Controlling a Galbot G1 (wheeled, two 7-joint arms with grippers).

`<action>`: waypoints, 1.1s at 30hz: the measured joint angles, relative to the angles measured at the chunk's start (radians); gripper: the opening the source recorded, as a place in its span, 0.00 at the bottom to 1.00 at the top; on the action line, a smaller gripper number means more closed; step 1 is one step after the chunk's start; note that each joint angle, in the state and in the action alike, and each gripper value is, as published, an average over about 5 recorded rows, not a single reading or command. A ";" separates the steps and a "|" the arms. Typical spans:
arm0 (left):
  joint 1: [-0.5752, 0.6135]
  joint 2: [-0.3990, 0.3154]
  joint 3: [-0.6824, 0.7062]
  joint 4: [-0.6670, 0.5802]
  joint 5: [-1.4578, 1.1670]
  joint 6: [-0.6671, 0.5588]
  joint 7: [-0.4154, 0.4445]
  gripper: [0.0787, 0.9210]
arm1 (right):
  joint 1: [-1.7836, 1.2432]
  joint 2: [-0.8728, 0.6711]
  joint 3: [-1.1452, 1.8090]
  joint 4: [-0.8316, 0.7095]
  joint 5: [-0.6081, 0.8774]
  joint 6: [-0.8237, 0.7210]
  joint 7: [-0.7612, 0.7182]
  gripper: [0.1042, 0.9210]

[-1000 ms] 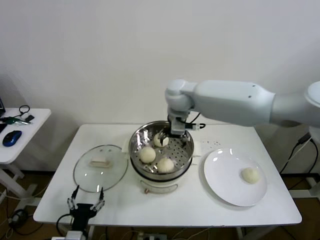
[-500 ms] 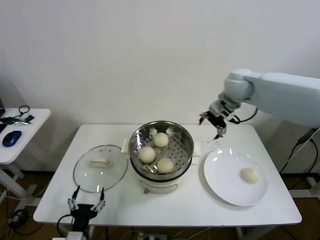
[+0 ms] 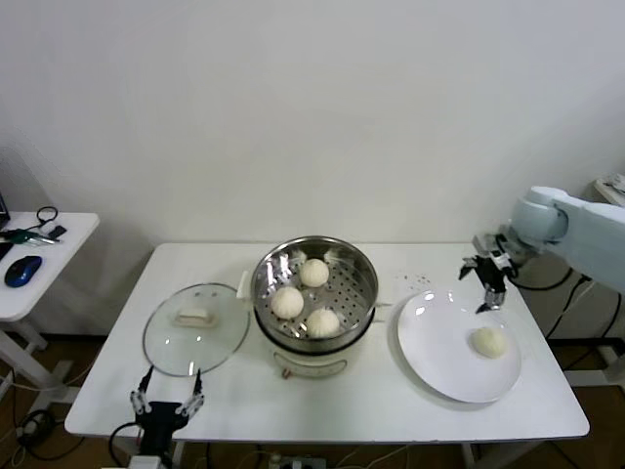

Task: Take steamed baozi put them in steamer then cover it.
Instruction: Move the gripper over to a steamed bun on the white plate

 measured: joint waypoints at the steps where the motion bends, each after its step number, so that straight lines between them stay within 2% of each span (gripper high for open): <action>1: 0.000 -0.001 0.000 0.000 0.002 0.000 0.000 0.88 | -0.026 -0.006 0.021 -0.006 -0.011 -0.003 -0.001 0.88; 16: 0.010 -0.013 0.009 0.011 0.028 0.000 -0.001 0.88 | -0.335 -0.011 0.282 -0.131 -0.170 -0.002 -0.009 0.88; 33: 0.007 -0.021 0.015 0.026 0.049 -0.002 -0.004 0.88 | -0.466 0.046 0.403 -0.238 -0.276 0.021 -0.011 0.88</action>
